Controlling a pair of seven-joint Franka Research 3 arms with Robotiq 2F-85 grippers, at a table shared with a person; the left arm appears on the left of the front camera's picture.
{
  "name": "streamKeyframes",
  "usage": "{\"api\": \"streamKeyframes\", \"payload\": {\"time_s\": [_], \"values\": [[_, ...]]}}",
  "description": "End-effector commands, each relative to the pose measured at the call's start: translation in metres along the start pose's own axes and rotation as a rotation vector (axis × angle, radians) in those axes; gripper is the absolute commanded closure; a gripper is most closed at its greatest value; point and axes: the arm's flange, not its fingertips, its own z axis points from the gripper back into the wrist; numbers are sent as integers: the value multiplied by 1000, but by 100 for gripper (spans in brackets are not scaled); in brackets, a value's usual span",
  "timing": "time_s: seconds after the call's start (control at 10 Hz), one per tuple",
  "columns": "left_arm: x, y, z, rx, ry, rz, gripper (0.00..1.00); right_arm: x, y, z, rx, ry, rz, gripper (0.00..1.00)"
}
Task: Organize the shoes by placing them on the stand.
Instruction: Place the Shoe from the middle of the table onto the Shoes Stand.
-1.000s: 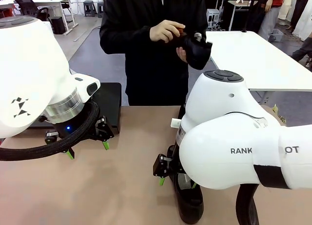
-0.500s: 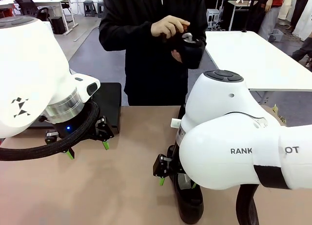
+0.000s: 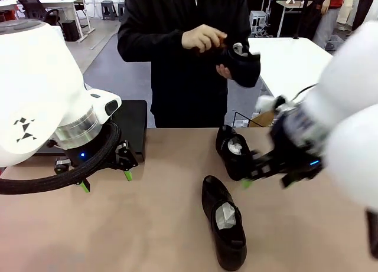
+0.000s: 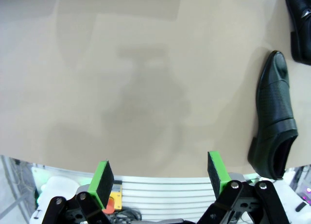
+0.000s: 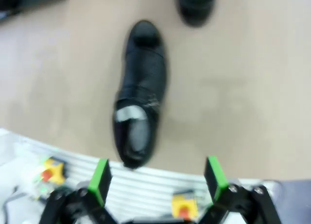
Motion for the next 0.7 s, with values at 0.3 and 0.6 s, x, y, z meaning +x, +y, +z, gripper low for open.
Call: {"api": "streamKeyframes", "payload": {"time_s": [0.3,0.6], "values": [[2,1,2,9,1,-14,0,0,0,0,0,0,0,0],[2,1,2,9,1,-14,0,15,-50,15,-118,-34,19,0]]}}
